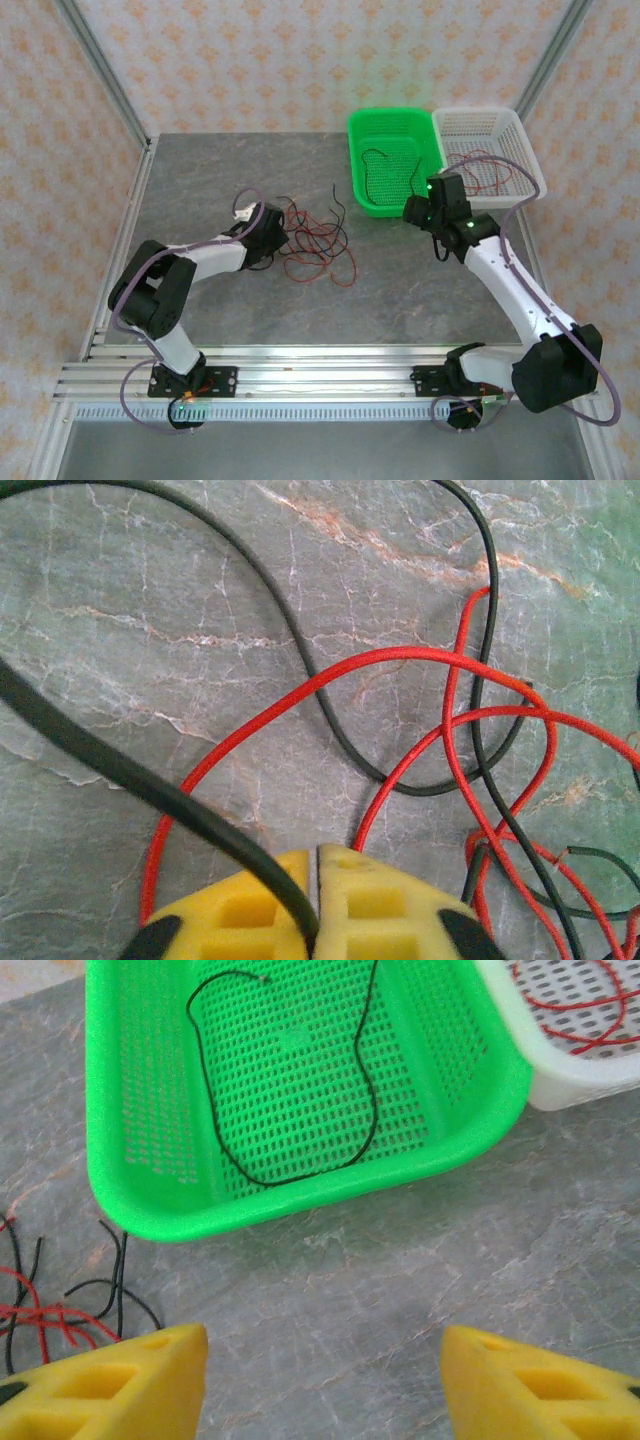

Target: Untangle the cables

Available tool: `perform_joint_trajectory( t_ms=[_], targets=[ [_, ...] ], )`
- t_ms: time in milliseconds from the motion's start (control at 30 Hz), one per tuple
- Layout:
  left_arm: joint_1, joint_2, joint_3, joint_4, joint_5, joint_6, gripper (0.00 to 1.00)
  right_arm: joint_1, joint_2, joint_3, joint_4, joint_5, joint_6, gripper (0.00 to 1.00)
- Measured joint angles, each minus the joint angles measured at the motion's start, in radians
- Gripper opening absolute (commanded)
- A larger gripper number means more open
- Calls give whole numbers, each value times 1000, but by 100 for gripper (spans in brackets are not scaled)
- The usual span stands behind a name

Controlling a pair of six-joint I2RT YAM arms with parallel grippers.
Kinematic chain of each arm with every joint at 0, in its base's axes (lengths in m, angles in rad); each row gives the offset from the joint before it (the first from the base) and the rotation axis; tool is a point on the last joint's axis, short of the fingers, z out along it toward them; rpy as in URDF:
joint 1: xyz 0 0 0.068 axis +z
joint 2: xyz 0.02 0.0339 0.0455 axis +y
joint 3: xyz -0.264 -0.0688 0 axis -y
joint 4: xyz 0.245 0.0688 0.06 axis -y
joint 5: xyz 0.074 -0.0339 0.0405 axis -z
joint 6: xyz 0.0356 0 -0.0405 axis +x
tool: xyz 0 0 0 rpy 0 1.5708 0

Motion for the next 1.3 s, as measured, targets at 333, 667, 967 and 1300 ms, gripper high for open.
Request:
perform_joint_trajectory(
  t_ms=[333,667,967,1300],
  targets=[
    [0,-100,0,-16,0,10,0,120,0,-34,49,-68,56,60],
    [-23,-259,84,-148,-28,69,0,229,0,-74,185,-192,157,59],
    [-69,-349,242,-305,-54,132,0,341,83,-101,373,-288,290,56],
    [-103,-369,325,-415,-70,168,0,420,304,-56,508,-301,400,53]
  ],
)
